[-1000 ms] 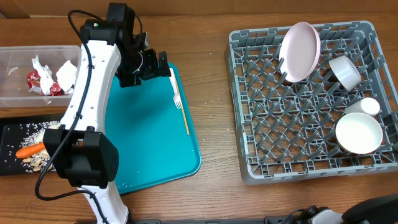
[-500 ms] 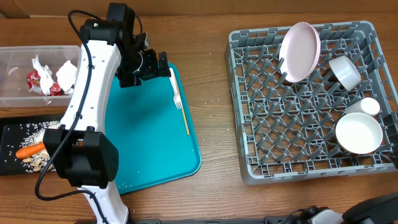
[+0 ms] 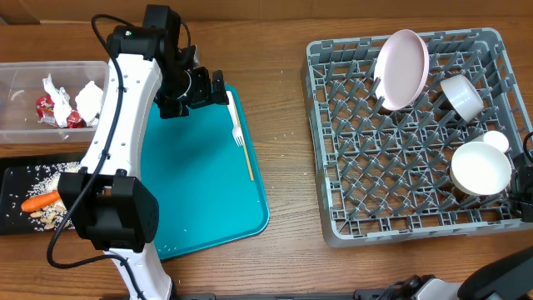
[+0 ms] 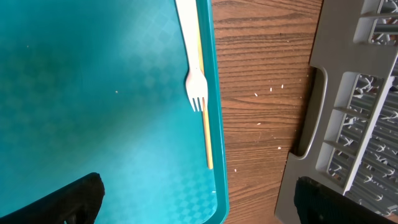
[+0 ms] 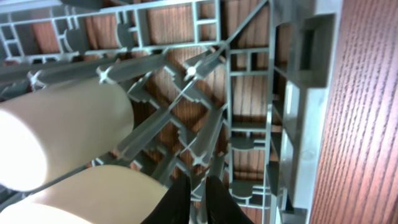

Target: Sort waste into correct bins and load items into the dishwasher rack

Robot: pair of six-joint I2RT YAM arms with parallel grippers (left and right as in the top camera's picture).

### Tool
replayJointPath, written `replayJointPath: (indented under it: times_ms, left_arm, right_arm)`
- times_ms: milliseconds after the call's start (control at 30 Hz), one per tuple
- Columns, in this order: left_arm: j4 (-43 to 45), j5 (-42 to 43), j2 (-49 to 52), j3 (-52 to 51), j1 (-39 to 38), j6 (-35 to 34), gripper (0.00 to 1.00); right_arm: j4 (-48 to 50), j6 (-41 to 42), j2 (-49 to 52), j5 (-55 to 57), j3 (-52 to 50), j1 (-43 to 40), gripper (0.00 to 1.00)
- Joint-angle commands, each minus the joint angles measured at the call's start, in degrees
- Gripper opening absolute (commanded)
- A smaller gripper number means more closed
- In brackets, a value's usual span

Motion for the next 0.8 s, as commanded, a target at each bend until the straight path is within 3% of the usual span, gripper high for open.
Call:
replayJointPath:
  times_ms: [0, 567, 767]
  left_arm:
    - [0.0, -0.5, -1.5, 0.4, -0.1, -0.3, 1.00]
    - [0.1, -0.5, -1.5, 0.4, -0.1, -0.3, 1.00]
    - [0.0, -0.5, -1.5, 0.4, -0.1, -0.3, 1.00]
  right_arm:
    - [0.4, 0.8, 1.4, 1.7, -0.3, 0.2, 0.13]
    - [5.5, -16.4, 2.8, -24.6, 0.7, 1.1, 0.09]
    - [4.6, -18.5, 2.8, -34.0, 0.7, 1.1, 0.09]
